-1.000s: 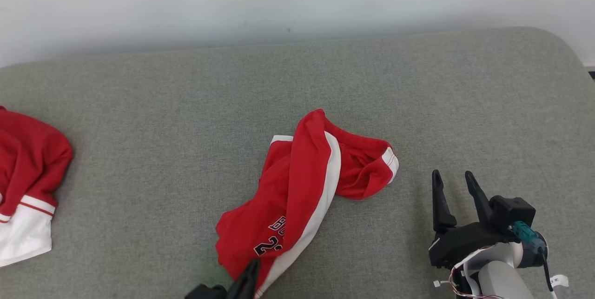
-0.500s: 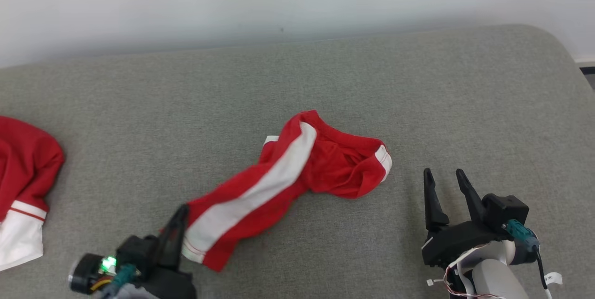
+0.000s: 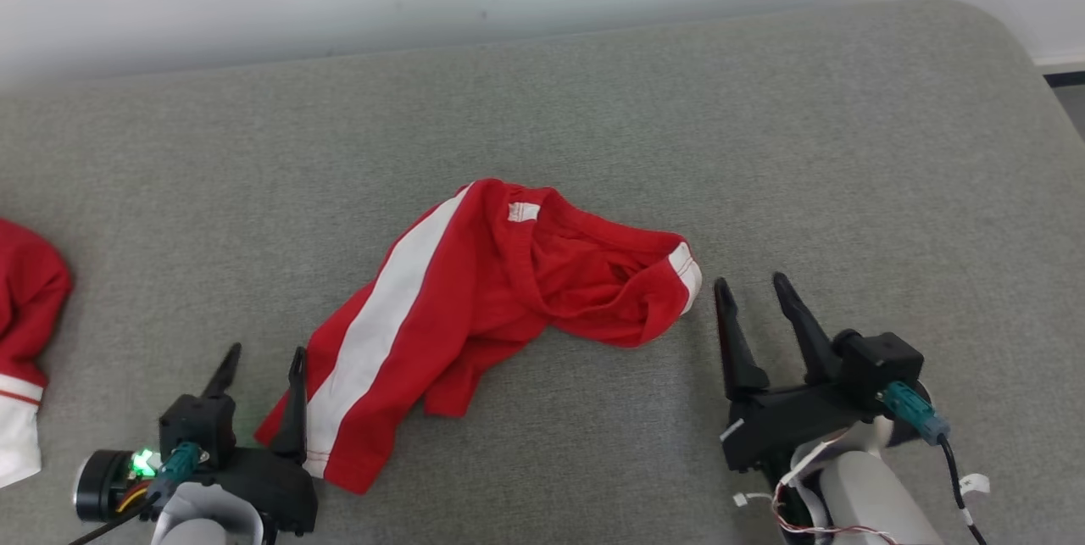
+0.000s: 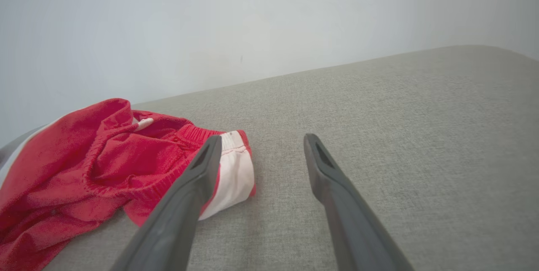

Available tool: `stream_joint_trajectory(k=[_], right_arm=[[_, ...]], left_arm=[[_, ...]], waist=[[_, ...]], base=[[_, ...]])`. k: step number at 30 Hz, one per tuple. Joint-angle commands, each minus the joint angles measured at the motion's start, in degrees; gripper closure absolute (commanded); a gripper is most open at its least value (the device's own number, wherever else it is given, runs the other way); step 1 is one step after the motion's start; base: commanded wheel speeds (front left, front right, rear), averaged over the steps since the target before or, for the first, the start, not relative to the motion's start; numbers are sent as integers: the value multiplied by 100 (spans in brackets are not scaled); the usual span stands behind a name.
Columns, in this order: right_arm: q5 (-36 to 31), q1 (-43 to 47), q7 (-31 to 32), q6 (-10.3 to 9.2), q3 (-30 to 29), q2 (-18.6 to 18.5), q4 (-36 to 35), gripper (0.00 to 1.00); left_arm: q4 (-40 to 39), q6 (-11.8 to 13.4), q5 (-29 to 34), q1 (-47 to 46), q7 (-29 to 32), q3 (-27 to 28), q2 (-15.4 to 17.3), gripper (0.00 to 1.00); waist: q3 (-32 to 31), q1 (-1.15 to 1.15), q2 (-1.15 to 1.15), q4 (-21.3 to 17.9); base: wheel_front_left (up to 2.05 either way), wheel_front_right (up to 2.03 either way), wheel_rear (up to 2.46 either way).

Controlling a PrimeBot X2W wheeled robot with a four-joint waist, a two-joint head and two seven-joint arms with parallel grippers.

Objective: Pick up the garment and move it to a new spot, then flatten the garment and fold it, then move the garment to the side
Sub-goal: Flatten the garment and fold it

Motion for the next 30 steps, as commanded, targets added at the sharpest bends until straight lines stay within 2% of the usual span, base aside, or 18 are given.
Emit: stream_joint_trajectory(k=[1,3,7,14,25,30], right_arm=[[162,-69,0,-12,245,17,-138,0],[251,-72,0,-12,361,14,-202,0],[570,-227,0,-12,1020,8,-296,0],[801,-692,0,-13,1714,8,230,0],[1407,-1378,18,-13,1902,9,1399,0],[2196,-1673,107,-13,1979,10,1891,0]], left_arm=[[-207,65,70,61,-19,129,-34,0],[-328,80,89,110,-18,173,-107,0],[-804,95,205,322,-19,331,-353,0],[-1151,-24,338,655,-18,307,-687,0],[-1171,-151,416,769,-18,239,-875,0],[-1164,-174,434,783,-19,206,-908,0]], waist=[[42,-1,-1,117],[47,-1,-1,169],[30,-1,-1,403],[-18,-1,-1,817],[-58,-1,-1,1158],[-58,-1,-1,1235]], base=[[0,0,0],[0,0,0],[0,0,0],[0,0,0],[0,0,0],[0,0,0]])
